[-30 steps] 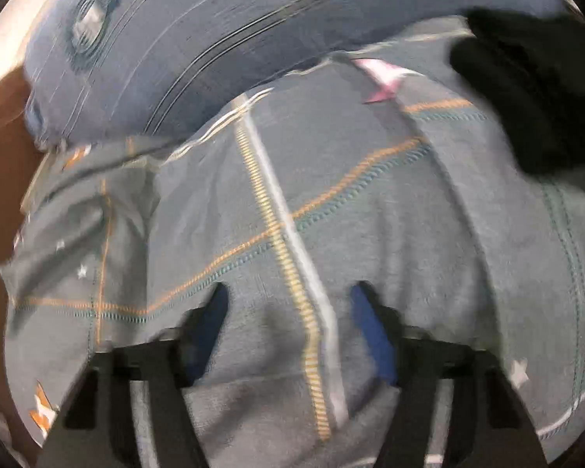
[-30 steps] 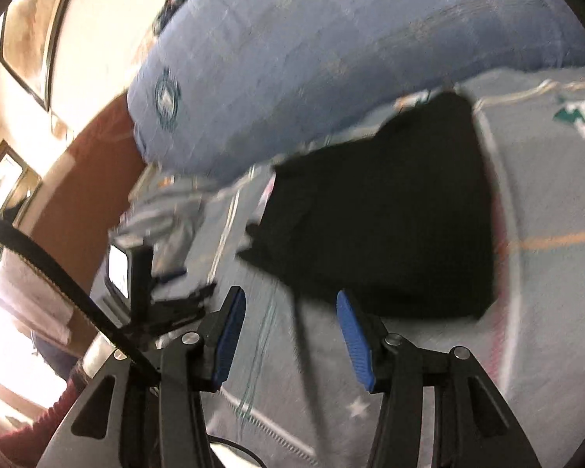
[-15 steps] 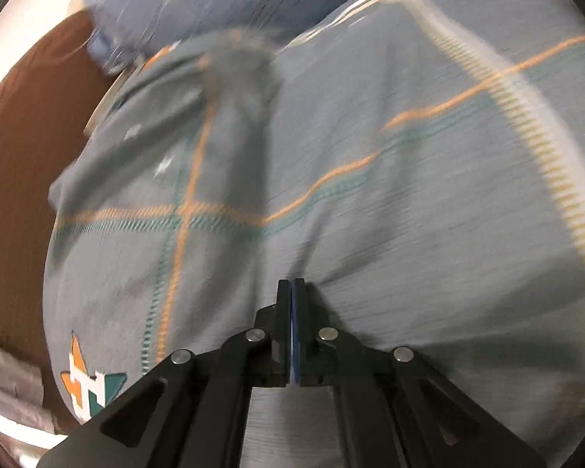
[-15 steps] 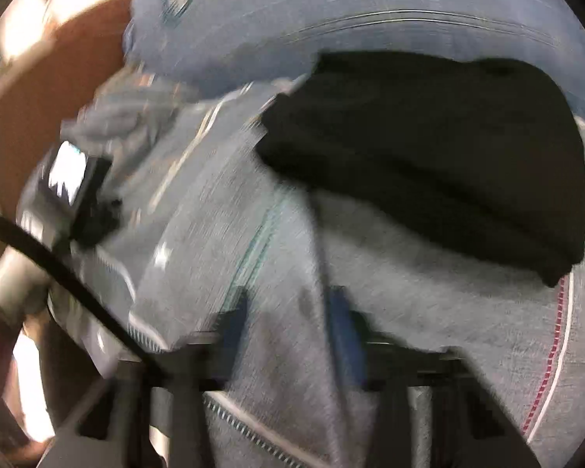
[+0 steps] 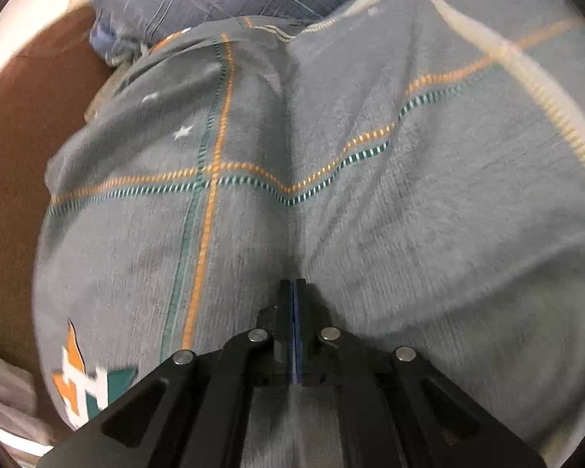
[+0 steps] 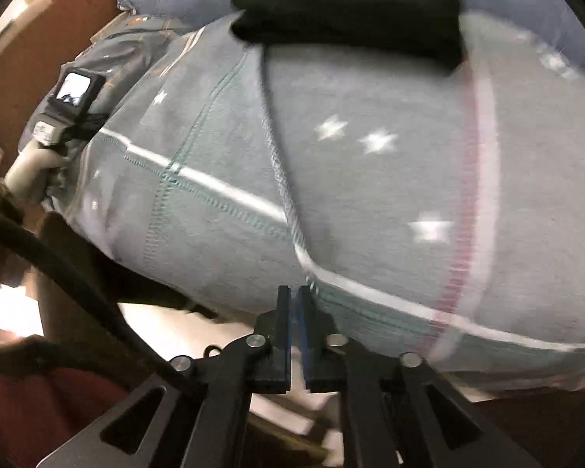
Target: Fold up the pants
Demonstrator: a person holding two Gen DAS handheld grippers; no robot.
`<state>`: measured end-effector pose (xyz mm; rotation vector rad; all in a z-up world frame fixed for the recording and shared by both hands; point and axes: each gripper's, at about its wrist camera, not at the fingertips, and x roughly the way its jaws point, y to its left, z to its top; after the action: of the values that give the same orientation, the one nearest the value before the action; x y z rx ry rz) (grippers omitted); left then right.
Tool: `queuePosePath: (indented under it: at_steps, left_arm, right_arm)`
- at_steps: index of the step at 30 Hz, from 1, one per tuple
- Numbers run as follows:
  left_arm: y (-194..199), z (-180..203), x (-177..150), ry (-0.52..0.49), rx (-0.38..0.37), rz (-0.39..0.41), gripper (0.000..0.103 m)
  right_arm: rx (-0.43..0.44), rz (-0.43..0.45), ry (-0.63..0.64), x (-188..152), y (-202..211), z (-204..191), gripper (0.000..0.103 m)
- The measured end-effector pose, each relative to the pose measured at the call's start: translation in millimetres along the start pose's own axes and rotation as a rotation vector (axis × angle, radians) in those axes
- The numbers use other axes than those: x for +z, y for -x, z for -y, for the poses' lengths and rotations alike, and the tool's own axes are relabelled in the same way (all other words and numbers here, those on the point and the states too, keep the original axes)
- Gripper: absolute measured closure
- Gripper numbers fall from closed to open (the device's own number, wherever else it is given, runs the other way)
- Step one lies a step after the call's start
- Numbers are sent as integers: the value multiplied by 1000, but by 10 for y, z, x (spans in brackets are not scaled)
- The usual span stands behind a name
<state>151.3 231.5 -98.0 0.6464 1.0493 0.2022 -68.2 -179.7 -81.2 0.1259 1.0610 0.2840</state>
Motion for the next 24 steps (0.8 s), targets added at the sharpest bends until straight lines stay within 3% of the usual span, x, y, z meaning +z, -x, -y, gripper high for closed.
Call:
queuePosePath:
  at_steps: [1,3,4,7,8,9,13,16,19,22,24]
  left_arm:
    - [73,-66,-12,26,-33,13,101]
    - [364,-213,-27,95,-121,73,101]
    - [483,-258,-23,118,-150,103,98]
    - [1011,-319,85,189,-263,238,66]
    - [1123,-316,154,203,-301,273,48]
    - [1249,-285,214,217,-339,310,37]
    - [1713,128,620,249,-575,417,34]
    - [1763,525,1011,291,-794,389,33]
    - [1712,991,1342,318,-950,351,33]
    - [1589,1427,1490,326,-1005,281,33]
    - [1454,1640,1501,308,-979,223,34]
  right_arm:
    - [-5,22,2,4,96,41,95]
    - [-17,81,-3,34,312,151,72]
    - [-34,109,-6,85,392,197,67]
    - [-69,194,-22,290,563,374,63]
    - [-73,224,-49,393,603,474,63]
    - [-66,245,-73,469,625,532,62]
    - [4,361,-163,841,683,696,60]
    - [26,448,-200,1107,674,744,51]
    - [96,491,-256,1498,539,872,48]
    - [146,461,-296,1911,314,1052,48]
    - [142,429,-323,2161,130,1182,48]
